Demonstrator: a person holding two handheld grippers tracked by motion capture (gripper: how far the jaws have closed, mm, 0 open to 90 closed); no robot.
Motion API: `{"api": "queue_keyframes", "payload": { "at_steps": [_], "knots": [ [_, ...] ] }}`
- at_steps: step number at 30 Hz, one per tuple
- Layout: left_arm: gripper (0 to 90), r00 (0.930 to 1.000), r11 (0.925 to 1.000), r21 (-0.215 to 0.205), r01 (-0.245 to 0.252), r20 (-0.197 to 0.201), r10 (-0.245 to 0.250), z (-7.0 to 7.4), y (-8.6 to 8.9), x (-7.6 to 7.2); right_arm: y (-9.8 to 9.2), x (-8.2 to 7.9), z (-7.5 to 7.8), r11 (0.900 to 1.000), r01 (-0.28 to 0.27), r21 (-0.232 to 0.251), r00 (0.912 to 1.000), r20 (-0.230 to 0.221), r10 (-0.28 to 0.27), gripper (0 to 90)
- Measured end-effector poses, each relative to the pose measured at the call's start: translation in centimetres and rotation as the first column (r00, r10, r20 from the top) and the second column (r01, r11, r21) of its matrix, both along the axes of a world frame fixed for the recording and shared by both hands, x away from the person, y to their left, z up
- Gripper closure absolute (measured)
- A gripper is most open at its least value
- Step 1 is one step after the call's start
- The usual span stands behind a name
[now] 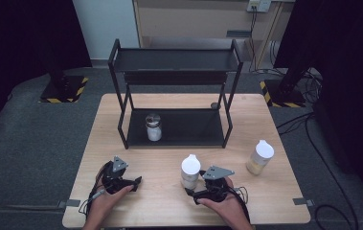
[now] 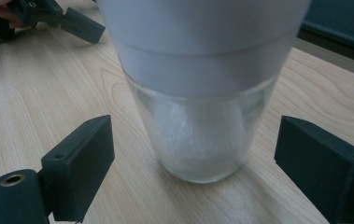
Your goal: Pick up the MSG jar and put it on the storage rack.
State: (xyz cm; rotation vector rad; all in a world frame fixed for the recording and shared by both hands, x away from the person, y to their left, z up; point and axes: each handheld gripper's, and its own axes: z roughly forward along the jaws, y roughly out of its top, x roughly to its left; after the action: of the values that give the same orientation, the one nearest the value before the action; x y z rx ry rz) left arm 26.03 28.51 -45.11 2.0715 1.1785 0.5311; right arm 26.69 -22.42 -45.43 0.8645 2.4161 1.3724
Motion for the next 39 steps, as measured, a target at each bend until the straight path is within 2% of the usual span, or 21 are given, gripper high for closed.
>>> {"api": "queue_keyframes", "payload": {
  "at_steps": [22,39],
  "knots": [
    [3.0,1.0,1.0,0.0,0.0,0.0,0.0,0.0,0.0,0.0,0.5,0.1,-0.3,0.998,0.024,0.055,0.9995,0.018,-0.025,20.2],
    [3.0,1.0,1.0,0.0,0.0,0.0,0.0,0.0,0.0,0.0,1.2,-0.1,-0.8,0.996,0.054,0.077,0.9978,0.036,-0.056,25.8]
  ]
}}
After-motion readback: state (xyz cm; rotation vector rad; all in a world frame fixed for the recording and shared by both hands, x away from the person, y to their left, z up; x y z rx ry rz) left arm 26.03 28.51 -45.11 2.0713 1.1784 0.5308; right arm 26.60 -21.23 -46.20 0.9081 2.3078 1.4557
